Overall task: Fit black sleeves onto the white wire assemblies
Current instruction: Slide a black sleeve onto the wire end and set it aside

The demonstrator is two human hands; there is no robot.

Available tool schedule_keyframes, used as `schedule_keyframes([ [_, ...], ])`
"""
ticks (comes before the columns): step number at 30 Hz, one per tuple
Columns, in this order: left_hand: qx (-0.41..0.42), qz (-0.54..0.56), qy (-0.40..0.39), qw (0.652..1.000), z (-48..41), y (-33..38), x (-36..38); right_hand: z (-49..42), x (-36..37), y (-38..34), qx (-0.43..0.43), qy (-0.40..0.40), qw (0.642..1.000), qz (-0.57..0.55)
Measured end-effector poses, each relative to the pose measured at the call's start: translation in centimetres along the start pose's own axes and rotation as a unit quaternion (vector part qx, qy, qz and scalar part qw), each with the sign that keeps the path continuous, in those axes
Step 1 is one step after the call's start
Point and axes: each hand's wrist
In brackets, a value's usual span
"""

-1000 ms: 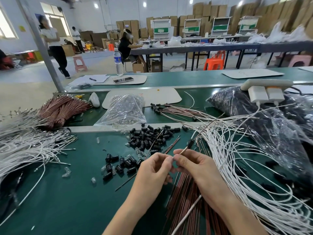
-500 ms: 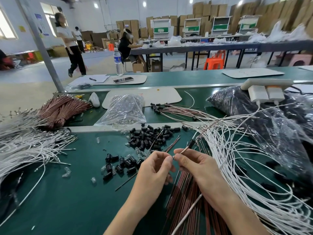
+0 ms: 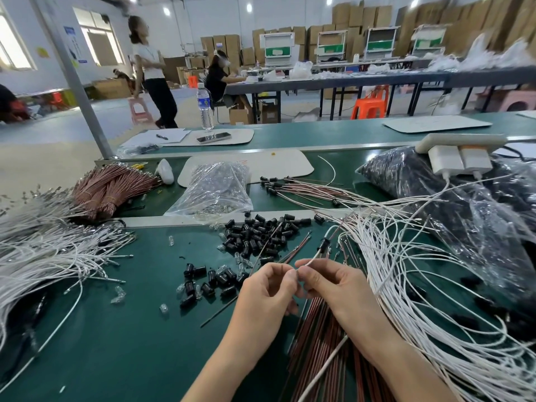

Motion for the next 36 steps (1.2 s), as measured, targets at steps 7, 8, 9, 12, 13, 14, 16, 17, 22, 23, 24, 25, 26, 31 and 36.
schedule_keyframes([
  [7,0.025,-0.079,0.031,0.996,0.2,-0.1,0.1,-0.3,-0.4,0.3,0.023,-0.006,1.0,0.009],
  [8,0.044,-0.108,0.042,0.992,0.0,-0.1,-0.3,-0.4,-0.4,0.3,0.027,-0.001,1.0,-0.004],
  [9,0.064,-0.141,0.059,0.986,-0.5,0.1,-1.0,-0.4,-0.4,0.3,0.031,0.006,0.999,-0.025],
  [12,0.072,-0.253,0.131,0.956,-3.7,0.2,-4.6,-0.6,-0.6,0.2,0.046,0.021,0.993,-0.109],
  [13,0.054,-0.303,0.147,0.94,-5.1,0.2,-6.2,-0.7,-0.7,0.2,0.046,0.022,0.99,-0.13],
  [14,0.029,-0.352,0.152,0.923,-6.5,0.0,-7.7,-0.7,-0.8,0.1,0.045,0.023,0.987,-0.15],
  [16,-0.028,-0.441,0.131,0.888,-8.8,-0.7,-10.3,-0.8,-1.1,-0.1,0.045,0.031,0.981,-0.188],
  [17,-0.051,-0.48,0.107,0.869,-9.7,-1.1,-11.2,-0.9,-1.2,-0.2,0.045,0.039,0.978,-0.202],
  [22,-0.057,-0.672,-0.034,0.737,-12.7,-2.2,-12.8,-1.5,-1.1,0.0,0.062,0.064,0.97,-0.224],
  [23,-0.048,-0.685,-0.041,0.726,-12.9,-2.2,-12.8,-1.5,-1.1,0.1,0.063,0.063,0.971,-0.223],
  [24,-0.036,-0.695,-0.044,0.716,-13.1,-2.3,-12.8,-1.6,-1.1,0.1,0.064,0.063,0.971,-0.223],
  [25,-0.026,-0.704,-0.049,0.708,-13.1,-2.2,-12.6,-1.6,-1.1,0.1,0.064,0.063,0.971,-0.223],
  [26,-0.021,-0.709,-0.056,0.703,-12.9,-2.0,-12.5,-1.6,-1.1,0.1,0.064,0.062,0.971,-0.223],
  [31,-0.001,-0.606,-0.025,0.795,-9.8,-0.4,-11.5,-1.6,-1.2,-0.1,0.072,0.046,0.965,-0.246],
  [36,0.12,-0.296,0.144,0.937,-4.4,1.5,-5.9,-1.7,-1.2,-0.2,0.089,0.027,0.957,-0.273],
])
Point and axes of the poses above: each hand's wrist, its own z-axis away from the middle knuckle, its own x-axis out of the palm, y = z × x, and after that the axes turned 2 degrees about -y, right-handed
